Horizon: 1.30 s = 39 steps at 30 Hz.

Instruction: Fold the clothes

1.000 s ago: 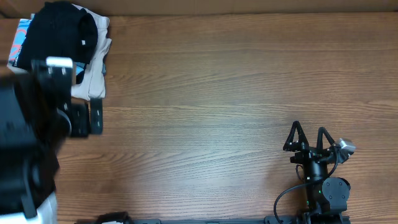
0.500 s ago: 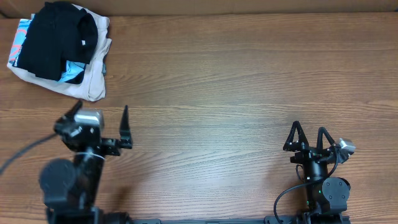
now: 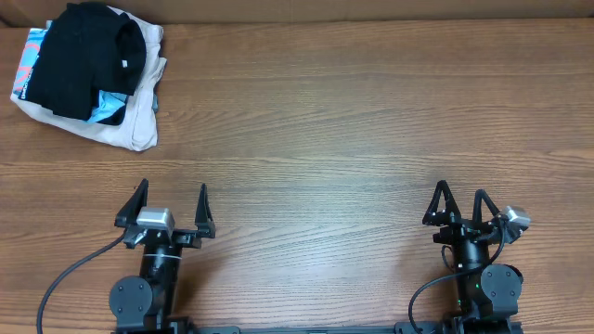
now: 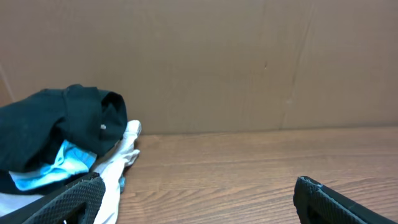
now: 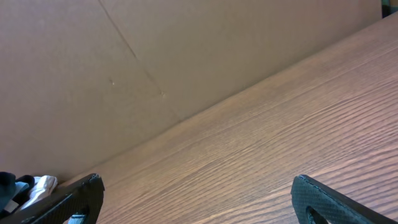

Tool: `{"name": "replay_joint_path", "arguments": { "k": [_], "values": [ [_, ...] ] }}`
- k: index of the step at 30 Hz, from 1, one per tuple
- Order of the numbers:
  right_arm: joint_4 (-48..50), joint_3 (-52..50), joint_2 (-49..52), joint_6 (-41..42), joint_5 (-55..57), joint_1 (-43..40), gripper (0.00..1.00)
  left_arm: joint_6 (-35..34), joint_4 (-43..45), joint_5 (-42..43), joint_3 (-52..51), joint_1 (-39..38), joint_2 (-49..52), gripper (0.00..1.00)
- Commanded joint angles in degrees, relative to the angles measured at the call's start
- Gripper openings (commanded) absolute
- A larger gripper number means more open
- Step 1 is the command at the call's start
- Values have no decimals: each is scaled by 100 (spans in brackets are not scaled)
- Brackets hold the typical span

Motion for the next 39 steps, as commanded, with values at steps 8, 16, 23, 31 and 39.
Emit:
{"name": "replay_joint_path", "arguments": {
  "k": [8, 16, 23, 31, 39],
  "values": [
    [28, -57, -68, -28, 35, -15, 100, -160, -350, -127, -619, 52, -632, 100],
    [28, -57, -68, -28, 35, -15, 100, -179, -861, -142, -619, 92, -632, 100],
    [28, -57, -68, -28, 35, -15, 100, -179, -863, -146, -619, 87, -623, 100],
    [28, -57, -68, -28, 35, -15, 100, -179, -863, -144, -619, 87, -623, 100],
    [28, -57, -68, -28, 35, -15, 100, -179, -863, -144, -619, 87, -623, 100]
  ]
}}
